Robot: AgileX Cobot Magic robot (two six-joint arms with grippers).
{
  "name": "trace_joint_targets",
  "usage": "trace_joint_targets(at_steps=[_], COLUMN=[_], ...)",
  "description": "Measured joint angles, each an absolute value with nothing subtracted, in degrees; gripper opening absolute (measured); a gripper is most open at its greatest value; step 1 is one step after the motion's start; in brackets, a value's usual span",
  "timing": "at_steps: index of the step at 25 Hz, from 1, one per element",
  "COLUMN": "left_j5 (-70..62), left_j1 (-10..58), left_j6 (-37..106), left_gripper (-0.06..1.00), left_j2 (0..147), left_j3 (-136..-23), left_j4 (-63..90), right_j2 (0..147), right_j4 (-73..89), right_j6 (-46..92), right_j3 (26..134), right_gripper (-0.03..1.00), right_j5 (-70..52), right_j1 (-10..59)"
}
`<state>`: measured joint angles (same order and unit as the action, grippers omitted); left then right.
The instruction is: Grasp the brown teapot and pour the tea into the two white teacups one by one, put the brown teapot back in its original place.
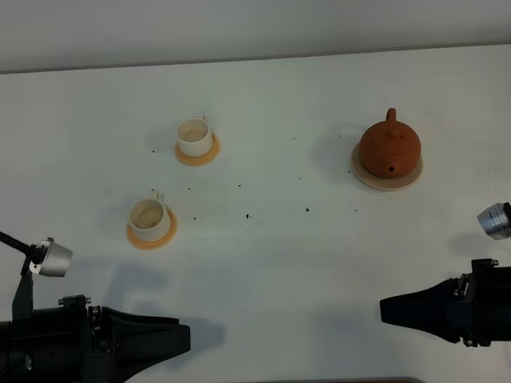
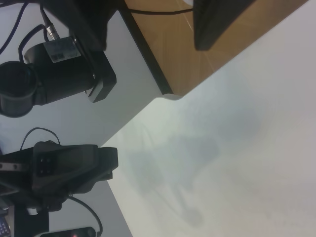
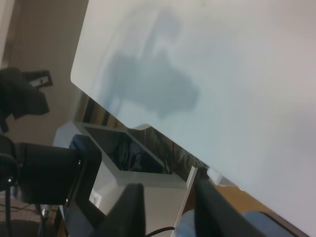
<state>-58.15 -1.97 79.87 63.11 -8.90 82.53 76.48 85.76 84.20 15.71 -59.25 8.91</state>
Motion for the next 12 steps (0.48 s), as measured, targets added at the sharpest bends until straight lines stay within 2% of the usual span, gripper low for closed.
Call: trace_joint_targets(at_steps=[12], left_j5=[-58.2], left_j1=[-2.0], left_j6=[79.9], left_gripper=[0.4], left_j2=[63.1], left_j3=[-8.9], left_j4=[82.5], right_j2=[76.5], right_j4=[85.8], right_j6=[84.2], right_j3=[15.7], right_gripper=[0.24], right_j5=[-59.3], right_j1=[8.9])
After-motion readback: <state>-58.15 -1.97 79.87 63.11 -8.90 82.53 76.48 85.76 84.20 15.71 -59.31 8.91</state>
